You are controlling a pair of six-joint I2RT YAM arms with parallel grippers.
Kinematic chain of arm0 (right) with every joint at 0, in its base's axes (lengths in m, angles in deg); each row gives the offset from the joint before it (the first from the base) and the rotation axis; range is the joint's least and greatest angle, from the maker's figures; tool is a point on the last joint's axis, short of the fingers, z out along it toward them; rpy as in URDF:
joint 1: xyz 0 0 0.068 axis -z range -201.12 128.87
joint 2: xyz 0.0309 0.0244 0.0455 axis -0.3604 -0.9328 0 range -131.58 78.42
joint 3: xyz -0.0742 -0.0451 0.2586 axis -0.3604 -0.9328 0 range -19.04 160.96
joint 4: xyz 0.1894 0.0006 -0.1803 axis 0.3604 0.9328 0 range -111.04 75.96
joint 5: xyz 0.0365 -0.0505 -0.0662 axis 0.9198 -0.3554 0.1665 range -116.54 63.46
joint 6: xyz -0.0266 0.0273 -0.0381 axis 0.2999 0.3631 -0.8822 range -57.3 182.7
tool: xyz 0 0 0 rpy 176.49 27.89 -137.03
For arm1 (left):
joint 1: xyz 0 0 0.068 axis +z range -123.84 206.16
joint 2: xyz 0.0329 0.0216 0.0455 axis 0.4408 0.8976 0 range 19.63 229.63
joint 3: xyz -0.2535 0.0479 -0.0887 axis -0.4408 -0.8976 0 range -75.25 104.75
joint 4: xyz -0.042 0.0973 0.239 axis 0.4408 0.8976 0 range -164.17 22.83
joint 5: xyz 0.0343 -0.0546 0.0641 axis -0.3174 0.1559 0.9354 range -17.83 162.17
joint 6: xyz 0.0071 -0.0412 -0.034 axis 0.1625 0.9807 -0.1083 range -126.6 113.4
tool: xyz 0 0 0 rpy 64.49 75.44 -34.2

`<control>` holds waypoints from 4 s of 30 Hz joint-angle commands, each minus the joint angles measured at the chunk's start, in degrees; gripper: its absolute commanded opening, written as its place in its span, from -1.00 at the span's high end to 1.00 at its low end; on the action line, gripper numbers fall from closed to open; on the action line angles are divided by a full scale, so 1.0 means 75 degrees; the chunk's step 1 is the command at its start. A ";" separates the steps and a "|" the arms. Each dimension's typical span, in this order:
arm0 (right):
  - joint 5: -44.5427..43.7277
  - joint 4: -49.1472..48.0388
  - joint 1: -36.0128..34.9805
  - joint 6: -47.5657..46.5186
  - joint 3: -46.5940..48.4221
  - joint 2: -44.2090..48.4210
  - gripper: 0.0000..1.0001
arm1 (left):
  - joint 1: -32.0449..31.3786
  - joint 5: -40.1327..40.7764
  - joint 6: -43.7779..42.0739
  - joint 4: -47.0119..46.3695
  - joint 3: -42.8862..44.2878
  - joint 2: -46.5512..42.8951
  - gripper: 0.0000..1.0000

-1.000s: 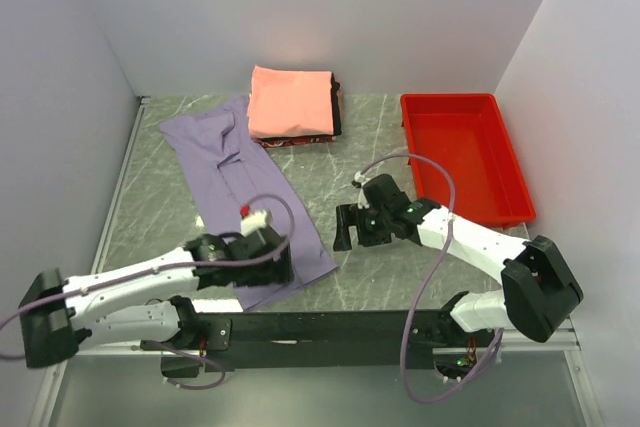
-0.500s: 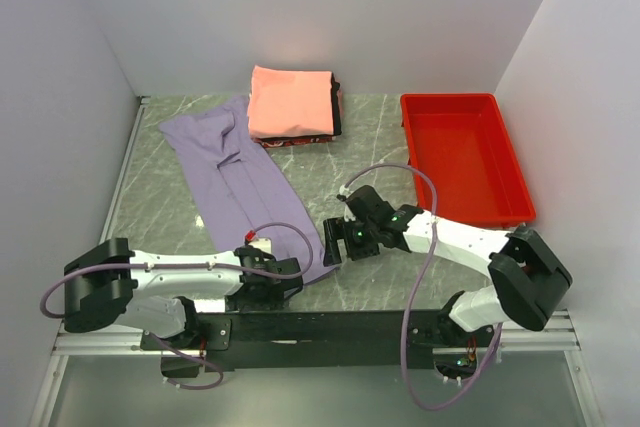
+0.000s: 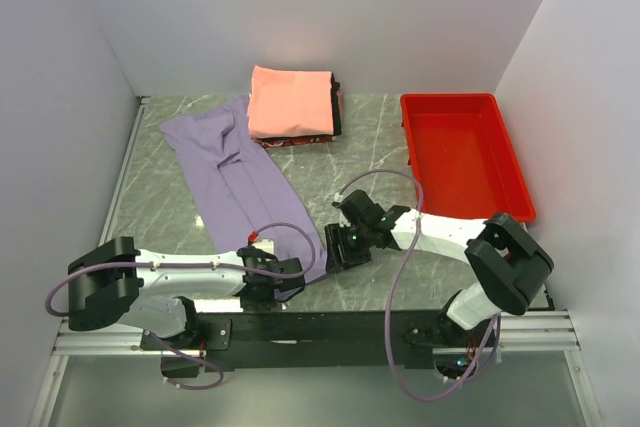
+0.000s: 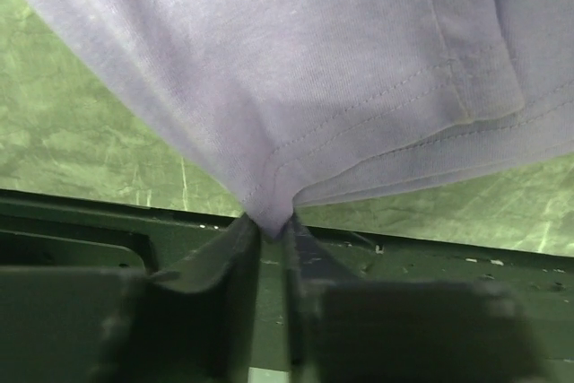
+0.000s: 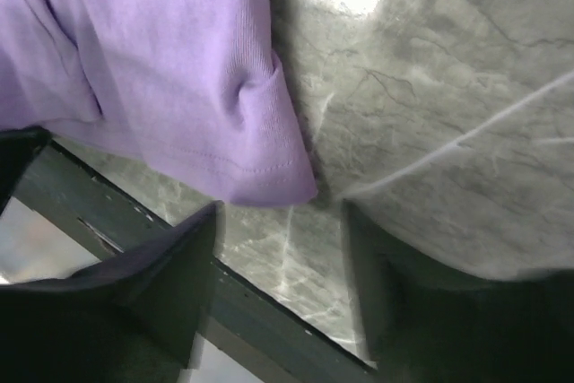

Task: Fold and stack the t-shirts
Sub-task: Fold the tshirt

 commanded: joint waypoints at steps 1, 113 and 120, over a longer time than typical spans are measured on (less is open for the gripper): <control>0.0041 -0.0442 -0.0110 0.0126 0.0160 -0.0167 -0.17 | -0.0055 -0.0131 -0.0099 0.0160 -0.0159 0.0261 0.75; -0.1190 0.0192 0.0535 -0.1573 0.9726 -0.5349 -0.71 | 0.8136 0.0388 -0.3159 -0.2827 0.1483 -0.0476 -0.99; -0.1131 -0.0559 0.0535 -0.1023 0.6296 -0.3218 -0.79 | 0.7132 -0.0108 -0.2117 -0.2278 0.0055 -0.2021 -0.99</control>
